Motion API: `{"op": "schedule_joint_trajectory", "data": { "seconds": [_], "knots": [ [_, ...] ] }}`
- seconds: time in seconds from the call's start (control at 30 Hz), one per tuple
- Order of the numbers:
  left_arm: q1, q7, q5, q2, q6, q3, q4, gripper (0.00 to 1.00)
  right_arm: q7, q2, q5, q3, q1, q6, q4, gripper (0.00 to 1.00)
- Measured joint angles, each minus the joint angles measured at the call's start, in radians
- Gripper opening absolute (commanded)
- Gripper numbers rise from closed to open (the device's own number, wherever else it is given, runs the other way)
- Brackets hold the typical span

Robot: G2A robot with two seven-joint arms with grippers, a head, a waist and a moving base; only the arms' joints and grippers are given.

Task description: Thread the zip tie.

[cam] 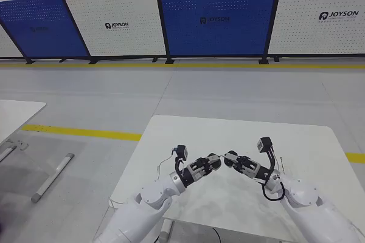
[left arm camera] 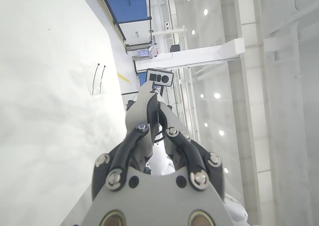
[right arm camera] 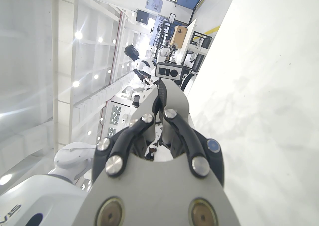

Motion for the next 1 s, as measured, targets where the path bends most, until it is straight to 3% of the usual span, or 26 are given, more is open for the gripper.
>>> {"op": "schedule_joint_trajectory", "data": {
  "seconds": [0.03,0.07,0.1,0.13,0.2,0.27,0.3,0.47,0.6,1.0],
  "knots": [
    [0.000,0.001,0.001,0.000,0.001,0.001,0.000,0.82,0.000,0.000,0.000,0.000,0.000,0.000,0.000,0.00],
    [-0.002,0.000,0.006,0.000,-0.001,0.001,0.000,0.95,0.000,0.000,0.000,0.000,0.000,0.000,0.000,0.00],
    [-0.002,0.001,0.011,0.000,-0.005,0.001,0.000,0.97,0.000,0.000,0.000,0.000,0.000,0.000,0.000,0.00],
    [0.000,0.003,0.012,0.000,-0.010,0.001,-0.001,0.94,0.000,0.000,0.000,0.000,0.000,0.000,0.000,0.00],
    [0.002,0.009,0.007,0.000,-0.018,0.000,-0.004,0.76,0.000,0.000,0.000,0.000,0.000,0.000,0.000,0.00],
    [0.002,0.014,-0.003,-0.001,-0.024,-0.002,-0.006,0.65,0.000,0.000,0.000,0.000,0.000,0.000,0.000,0.00],
    [0.002,0.015,-0.006,-0.002,-0.026,-0.002,-0.006,0.48,0.000,0.000,0.000,0.000,0.000,0.000,0.000,0.00],
    [0.001,0.018,-0.017,-0.002,-0.027,-0.006,0.003,0.28,0.000,0.000,0.000,0.000,0.000,0.000,0.000,0.00],
    [0.000,0.020,-0.013,-0.002,-0.028,-0.006,0.008,0.03,0.000,0.000,0.000,0.000,0.000,0.000,0.000,0.00],
    [-0.006,0.024,0.004,-0.003,-0.025,0.000,0.012,0.00,0.000,0.000,0.000,0.000,0.000,0.000,0.000,0.00]
  ]
}}
